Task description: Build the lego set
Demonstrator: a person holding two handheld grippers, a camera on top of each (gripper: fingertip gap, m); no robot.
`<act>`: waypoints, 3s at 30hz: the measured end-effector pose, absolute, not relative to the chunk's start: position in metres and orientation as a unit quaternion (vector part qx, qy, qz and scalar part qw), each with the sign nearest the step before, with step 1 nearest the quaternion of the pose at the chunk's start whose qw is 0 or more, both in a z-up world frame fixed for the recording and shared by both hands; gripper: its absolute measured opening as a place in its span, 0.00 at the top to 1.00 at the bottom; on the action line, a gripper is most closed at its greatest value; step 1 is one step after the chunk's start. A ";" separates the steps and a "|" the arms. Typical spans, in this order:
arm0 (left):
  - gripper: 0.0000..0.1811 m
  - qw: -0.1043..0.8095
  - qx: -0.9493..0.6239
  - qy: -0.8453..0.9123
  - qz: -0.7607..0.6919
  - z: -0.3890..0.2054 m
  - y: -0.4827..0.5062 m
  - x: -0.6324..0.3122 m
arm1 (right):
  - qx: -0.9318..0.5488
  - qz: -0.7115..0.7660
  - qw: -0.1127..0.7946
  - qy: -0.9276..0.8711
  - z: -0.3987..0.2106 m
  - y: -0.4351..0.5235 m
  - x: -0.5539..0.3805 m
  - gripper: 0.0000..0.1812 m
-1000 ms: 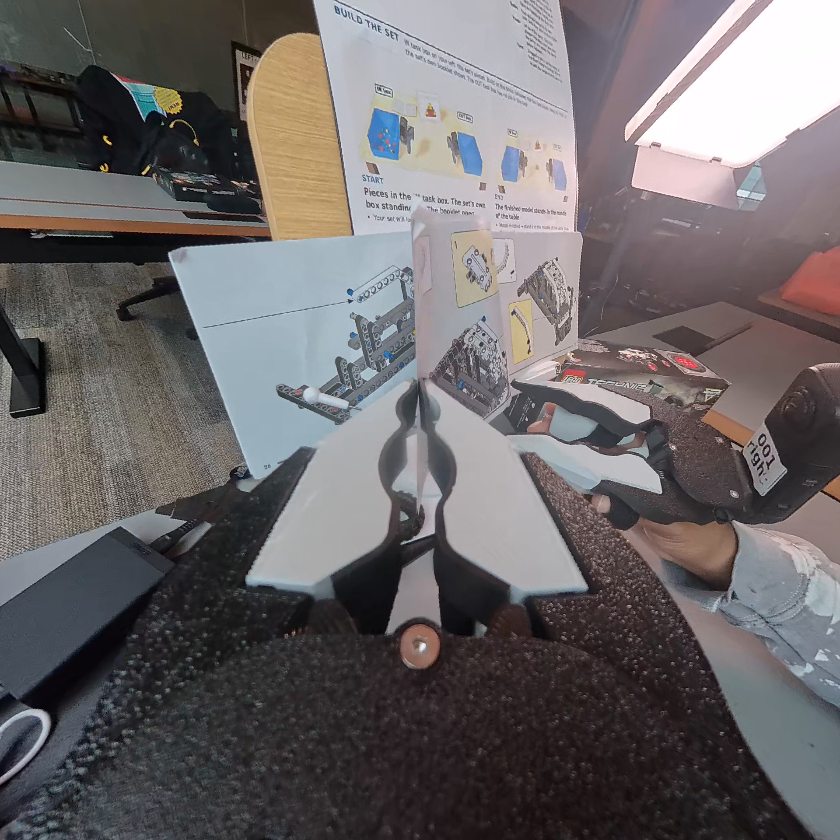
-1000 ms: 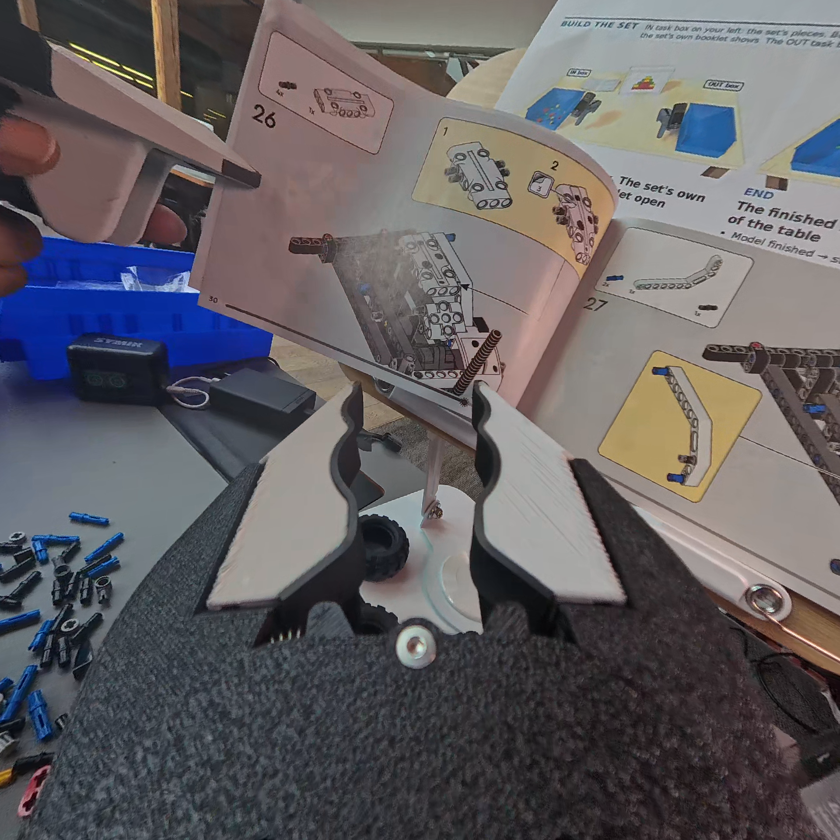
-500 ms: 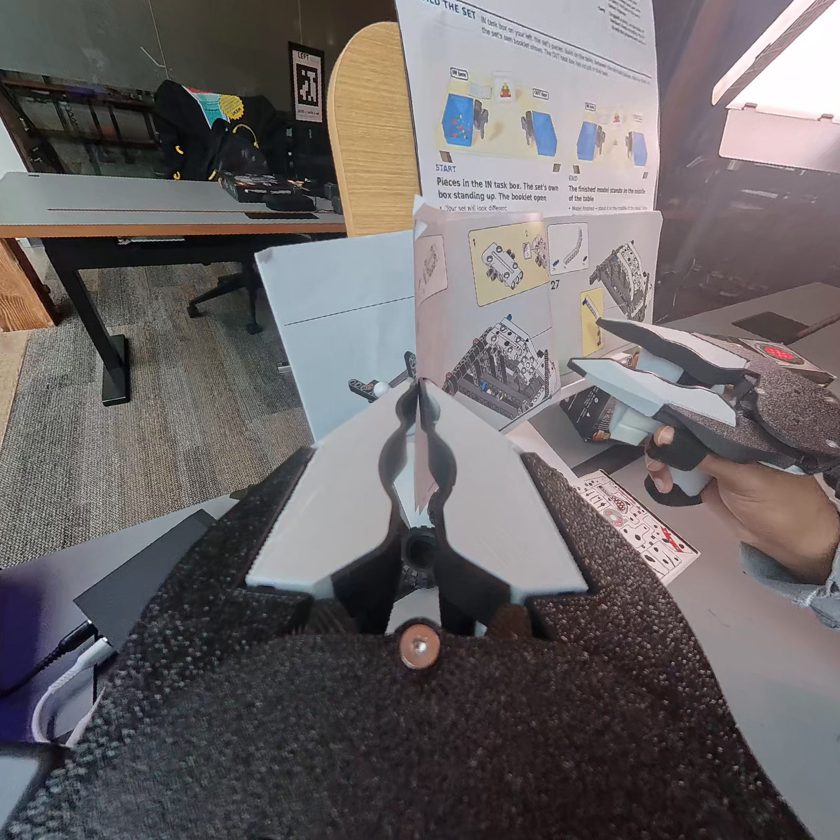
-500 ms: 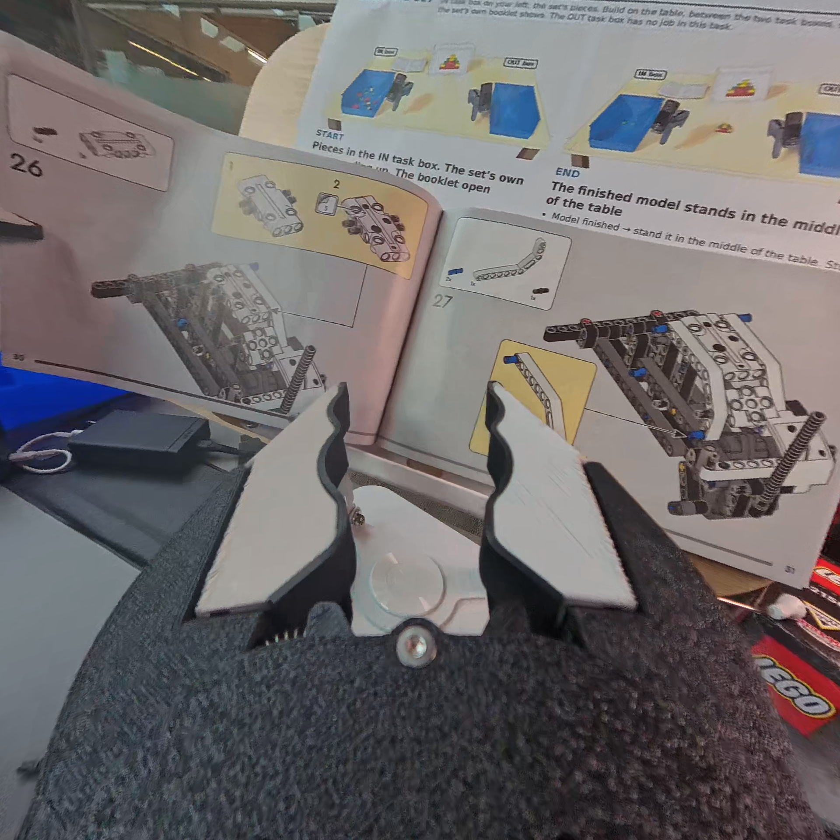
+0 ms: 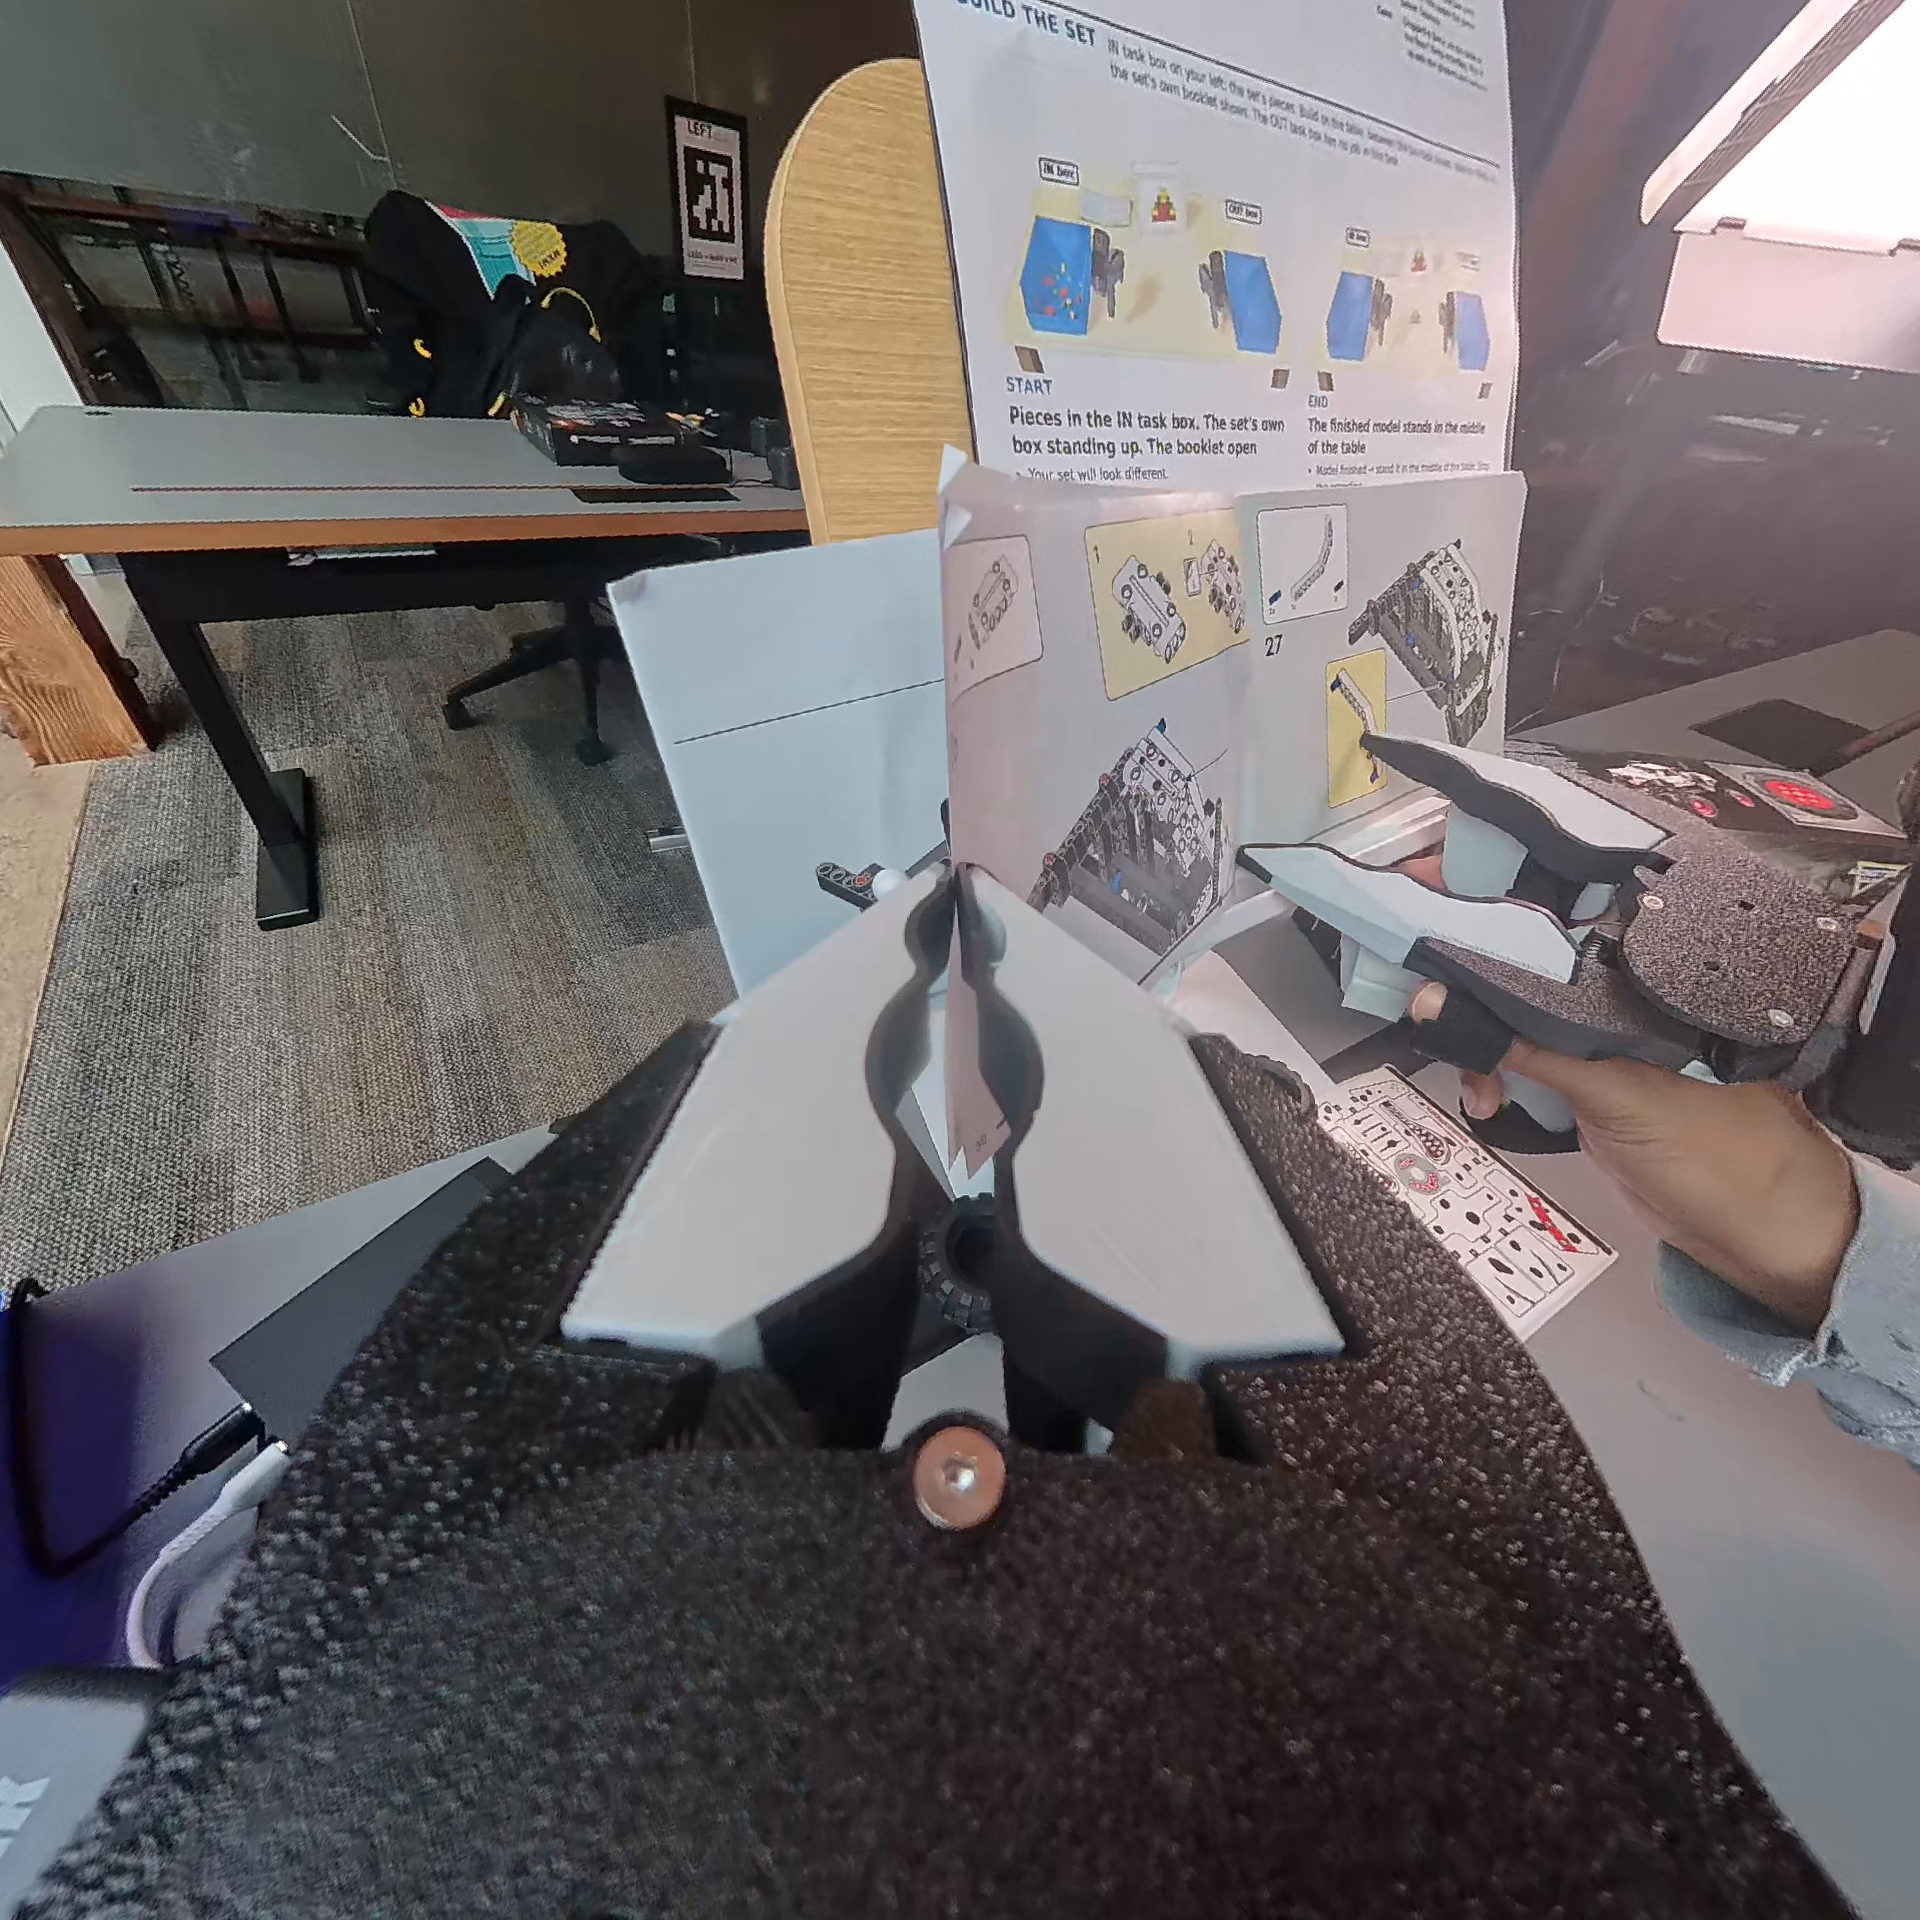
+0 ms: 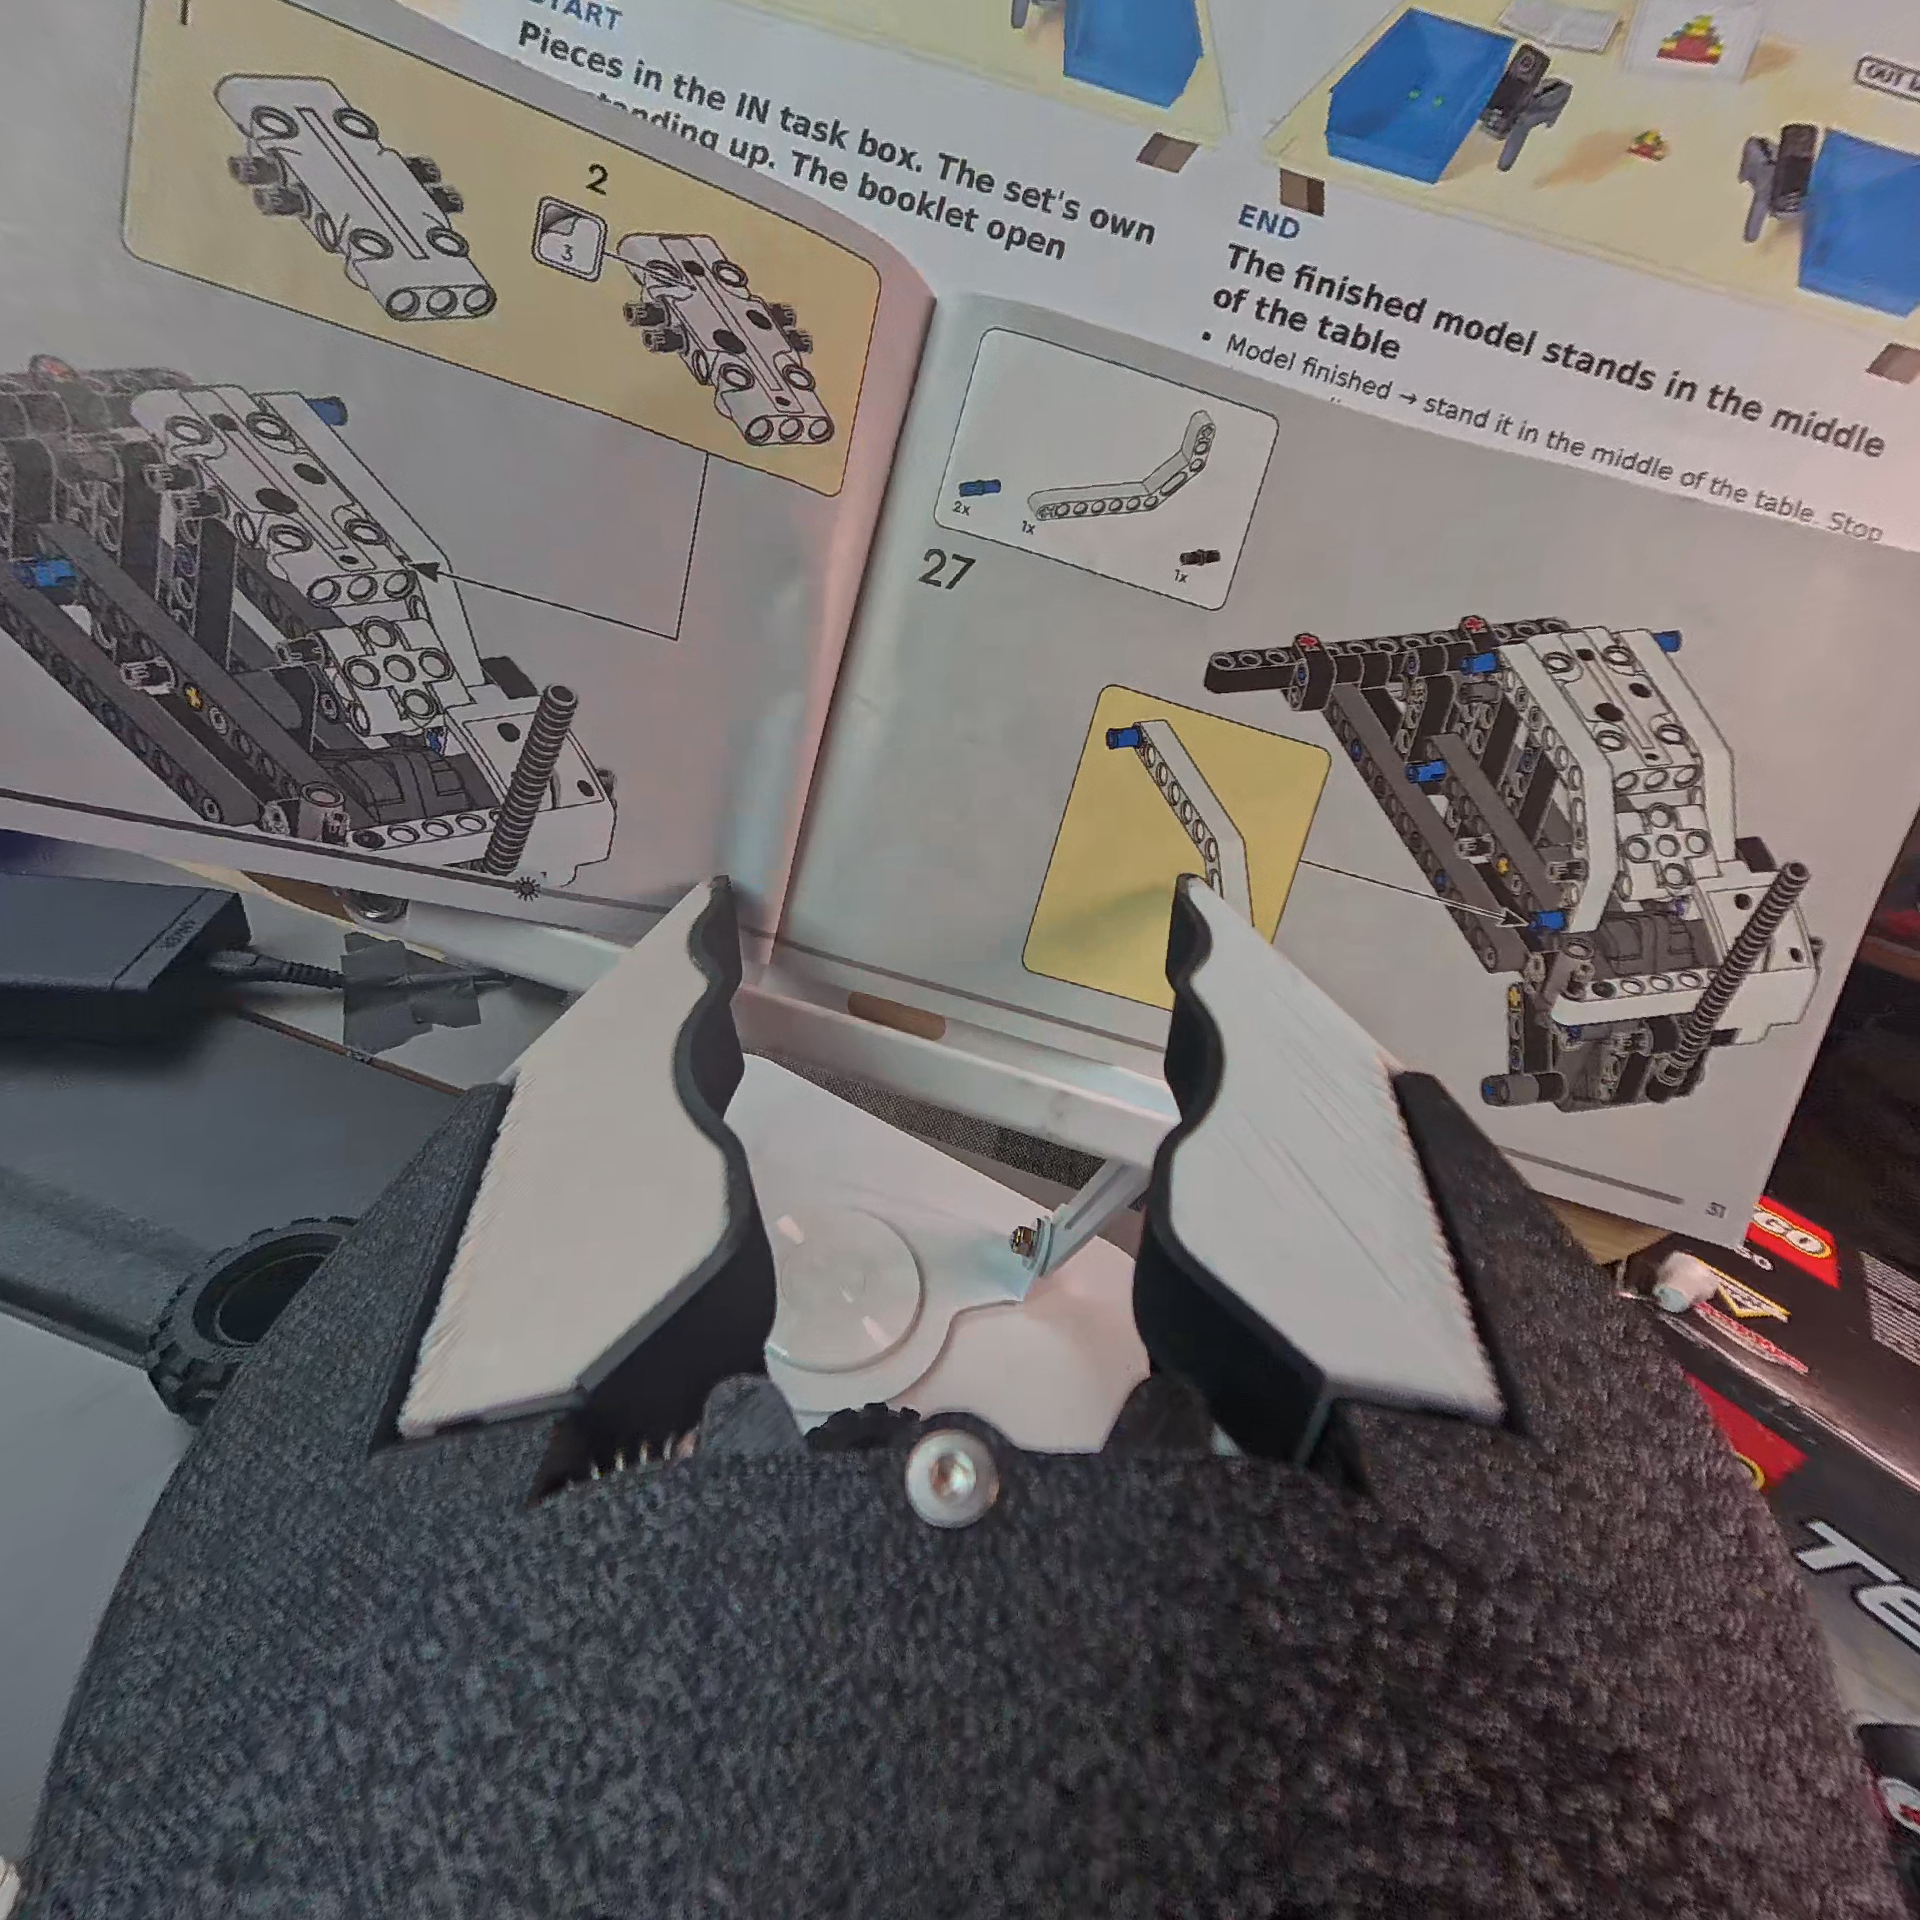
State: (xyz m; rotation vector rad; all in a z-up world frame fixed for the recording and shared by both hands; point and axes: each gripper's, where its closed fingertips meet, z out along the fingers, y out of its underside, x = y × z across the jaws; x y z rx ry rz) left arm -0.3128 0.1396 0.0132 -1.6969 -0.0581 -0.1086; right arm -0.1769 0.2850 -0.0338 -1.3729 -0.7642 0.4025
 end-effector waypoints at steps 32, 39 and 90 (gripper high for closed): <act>1.00 0.693 -0.718 -0.045 -0.047 0.019 0.135 -0.297 | -0.568 0.303 0.708 -0.292 -0.009 0.342 -0.080 0.97; 1.00 0.721 -0.689 -0.060 -0.047 0.025 0.126 -0.288 | -0.566 0.316 0.705 -0.288 -0.007 0.344 -0.079 0.96; 1.00 0.765 -0.635 -0.074 -0.075 0.023 0.129 -0.278 | -0.582 0.292 0.681 -0.335 -0.024 0.353 -0.075 1.00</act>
